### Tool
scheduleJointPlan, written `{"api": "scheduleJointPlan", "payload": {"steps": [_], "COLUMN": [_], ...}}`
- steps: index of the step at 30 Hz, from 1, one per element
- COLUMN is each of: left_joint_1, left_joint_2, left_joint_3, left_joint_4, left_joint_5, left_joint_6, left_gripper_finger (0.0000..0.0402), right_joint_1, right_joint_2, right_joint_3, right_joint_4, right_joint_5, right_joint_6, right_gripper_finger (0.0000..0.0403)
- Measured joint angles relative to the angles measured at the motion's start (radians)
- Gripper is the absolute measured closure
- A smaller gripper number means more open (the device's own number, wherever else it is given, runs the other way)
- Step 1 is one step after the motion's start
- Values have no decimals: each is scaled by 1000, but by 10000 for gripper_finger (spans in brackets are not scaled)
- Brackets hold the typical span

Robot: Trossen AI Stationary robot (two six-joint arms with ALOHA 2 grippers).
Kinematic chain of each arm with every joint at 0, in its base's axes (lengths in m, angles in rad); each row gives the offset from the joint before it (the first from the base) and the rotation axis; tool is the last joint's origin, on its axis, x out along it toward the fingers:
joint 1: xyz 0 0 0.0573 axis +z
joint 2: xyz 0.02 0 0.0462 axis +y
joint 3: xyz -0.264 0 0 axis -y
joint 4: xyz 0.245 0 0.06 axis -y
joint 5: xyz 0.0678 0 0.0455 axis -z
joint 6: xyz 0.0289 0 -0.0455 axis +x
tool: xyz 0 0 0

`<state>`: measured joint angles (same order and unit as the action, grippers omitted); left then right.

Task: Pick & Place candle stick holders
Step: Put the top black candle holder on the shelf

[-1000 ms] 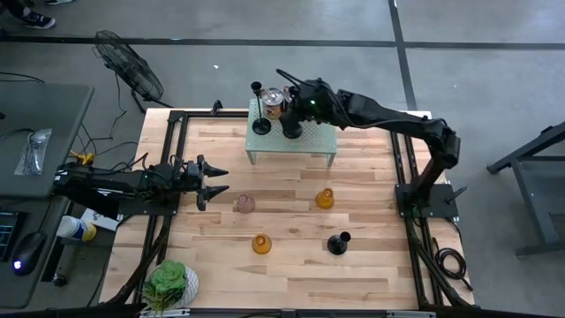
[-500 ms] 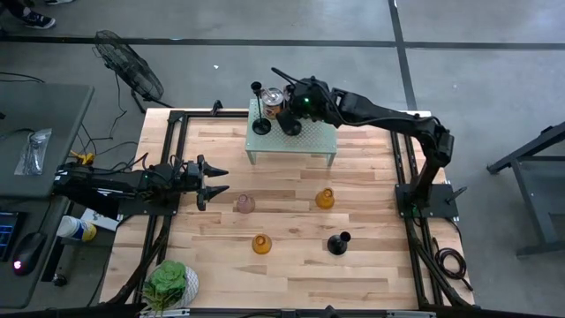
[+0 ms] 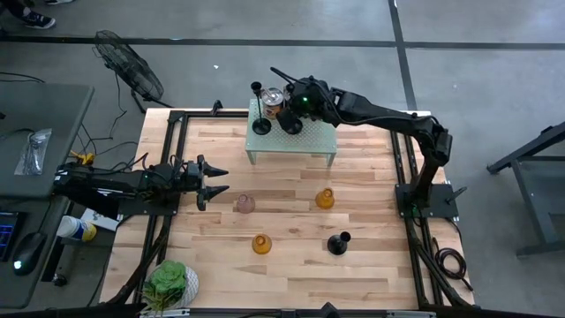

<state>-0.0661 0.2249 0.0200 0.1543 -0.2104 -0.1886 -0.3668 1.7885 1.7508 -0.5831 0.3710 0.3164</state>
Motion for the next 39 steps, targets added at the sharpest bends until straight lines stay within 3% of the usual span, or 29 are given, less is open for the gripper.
{"api": "scheduleJointPlan", "payload": {"steps": [39], "left_joint_1": [0], "left_joint_2": [0], "left_joint_3": [0], "left_joint_4": [0], "left_joint_5": [0], "left_joint_6": [0], "left_gripper_finger": [148], "right_joint_1": [-16], "right_joint_2": [16], "right_joint_3": [0], "right_joint_4": [27], "right_joint_5": [-33], "right_joint_6": [-30], "right_gripper_finger": [394]}}
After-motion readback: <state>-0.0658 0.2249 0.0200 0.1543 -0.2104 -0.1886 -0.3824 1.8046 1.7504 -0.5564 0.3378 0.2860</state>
